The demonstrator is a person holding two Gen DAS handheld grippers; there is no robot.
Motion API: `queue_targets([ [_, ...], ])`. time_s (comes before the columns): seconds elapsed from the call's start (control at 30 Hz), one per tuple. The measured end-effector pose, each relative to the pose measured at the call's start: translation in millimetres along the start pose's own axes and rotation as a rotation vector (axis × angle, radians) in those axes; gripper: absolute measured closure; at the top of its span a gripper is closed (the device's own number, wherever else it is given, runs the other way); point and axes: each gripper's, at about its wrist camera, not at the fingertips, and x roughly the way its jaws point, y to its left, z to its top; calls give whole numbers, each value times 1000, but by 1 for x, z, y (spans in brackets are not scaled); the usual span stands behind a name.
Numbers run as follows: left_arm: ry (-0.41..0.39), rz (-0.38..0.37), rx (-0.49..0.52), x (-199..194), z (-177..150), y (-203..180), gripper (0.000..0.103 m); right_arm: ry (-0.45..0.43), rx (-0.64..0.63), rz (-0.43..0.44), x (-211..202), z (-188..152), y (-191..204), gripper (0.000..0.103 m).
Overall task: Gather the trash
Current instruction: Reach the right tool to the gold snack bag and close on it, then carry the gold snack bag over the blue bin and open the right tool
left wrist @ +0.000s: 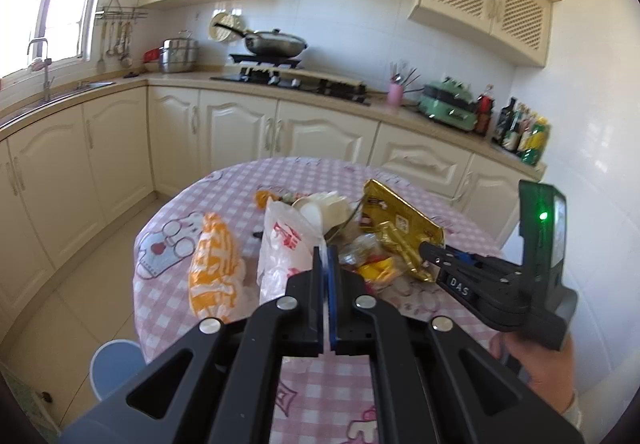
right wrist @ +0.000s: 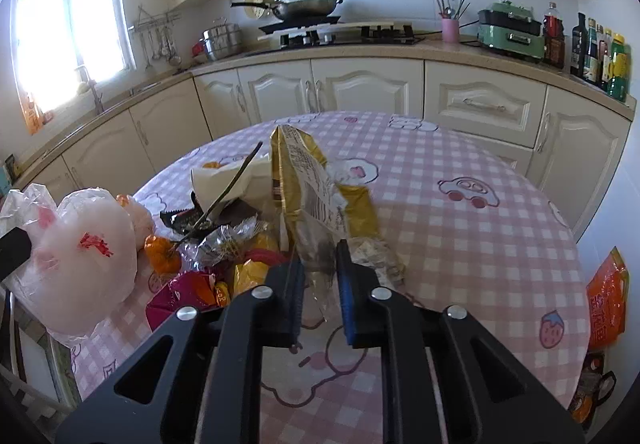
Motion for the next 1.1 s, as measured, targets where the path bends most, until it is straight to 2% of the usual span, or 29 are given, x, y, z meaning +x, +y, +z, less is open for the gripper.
queue_targets([
  [0.07, -42, -15, 4, -16, 5, -4, 102, -43, 20, -1, -16, 2, -4, 99],
  [0.17, -88, -46, -3, -38, 12, -5, 102, -112, 24, -10, -45, 7, -4, 99],
  [0.3, -143, -20, -7, -69, 13, 6, 102, -237, 22, -61, -85, 15, 11, 99],
  [0.43, -166, 38, -36, -94, 9, 37, 102, -313, -40, 16, -115, 22, 55, 99],
  [0.47, -167, 62, -44, -100, 6, 49, 102, -314, -68, 65, -118, 22, 75, 99],
  [0.6, -155, 172, -113, -119, -9, 108, 102, -247, -161, 258, -104, 15, 152, 99],
  [0.7, -118, 274, -178, -124, -28, 160, 102, -147, -230, 391, -75, -3, 221, 99],
  [0.8, -60, 359, -262, -120, -52, 217, 102, -29, -291, 472, -32, -28, 287, 99],
  [0.87, -2, 420, -310, -110, -71, 253, 102, 53, -324, 497, 3, -46, 324, 99],
  [0.93, 59, 459, -359, -94, -90, 288, 102, 116, -357, 485, 34, -66, 358, 99],
  [1.03, 158, 495, -417, -66, -121, 336, 102, 201, -387, 451, 88, -93, 393, 99],
  [1.1, 205, 484, -456, -46, -136, 359, 102, 242, -389, 428, 113, -108, 405, 99],
])
